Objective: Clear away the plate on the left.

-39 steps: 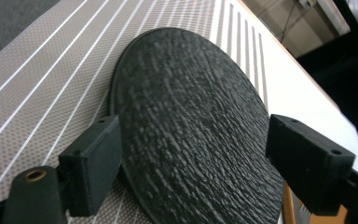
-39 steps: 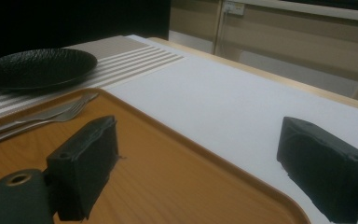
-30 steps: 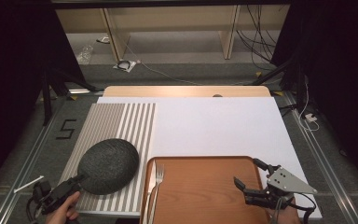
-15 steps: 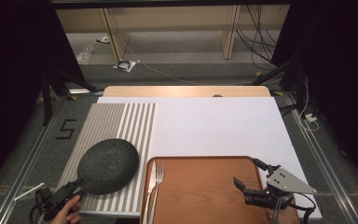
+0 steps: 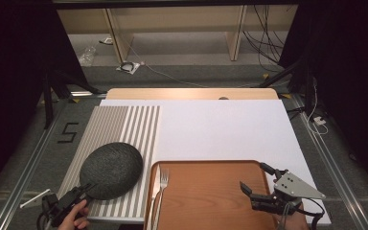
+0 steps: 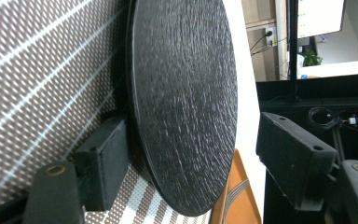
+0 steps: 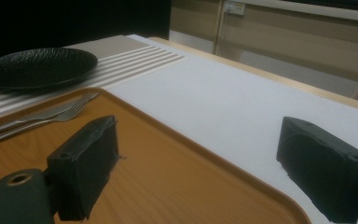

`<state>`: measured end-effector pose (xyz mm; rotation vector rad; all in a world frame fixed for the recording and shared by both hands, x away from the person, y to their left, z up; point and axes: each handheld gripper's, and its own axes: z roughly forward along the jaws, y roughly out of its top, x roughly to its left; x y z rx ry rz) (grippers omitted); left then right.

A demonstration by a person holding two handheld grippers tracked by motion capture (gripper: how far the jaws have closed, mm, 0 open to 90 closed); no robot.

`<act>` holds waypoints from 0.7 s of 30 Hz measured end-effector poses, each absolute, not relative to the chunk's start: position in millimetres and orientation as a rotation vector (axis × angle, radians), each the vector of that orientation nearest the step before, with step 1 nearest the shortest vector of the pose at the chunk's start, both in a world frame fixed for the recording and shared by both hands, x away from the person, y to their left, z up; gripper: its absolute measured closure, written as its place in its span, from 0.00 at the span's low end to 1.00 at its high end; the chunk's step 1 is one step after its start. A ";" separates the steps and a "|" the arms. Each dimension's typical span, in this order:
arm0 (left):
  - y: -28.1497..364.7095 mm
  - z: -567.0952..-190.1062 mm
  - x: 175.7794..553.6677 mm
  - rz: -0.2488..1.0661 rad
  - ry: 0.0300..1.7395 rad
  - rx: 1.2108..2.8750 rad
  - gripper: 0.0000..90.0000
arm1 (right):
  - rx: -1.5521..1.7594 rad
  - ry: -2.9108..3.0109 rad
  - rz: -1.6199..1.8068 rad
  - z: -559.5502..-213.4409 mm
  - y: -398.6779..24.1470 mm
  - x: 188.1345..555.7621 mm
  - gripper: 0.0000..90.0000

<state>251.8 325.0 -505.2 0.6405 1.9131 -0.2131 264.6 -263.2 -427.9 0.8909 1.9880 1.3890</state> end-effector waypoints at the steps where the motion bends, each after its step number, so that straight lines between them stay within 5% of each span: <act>1: 323.8 -505.9 251.6 -0.221 1.907 0.629 0.32 | 0.890 1.988 1.388 -428.0 -263.2 264.6 0.15; 21: 307.3 -516.0 262.6 -0.273 1.913 0.616 0.42 | 0.884 1.988 1.385 -428.6 -262.0 265.0 0.15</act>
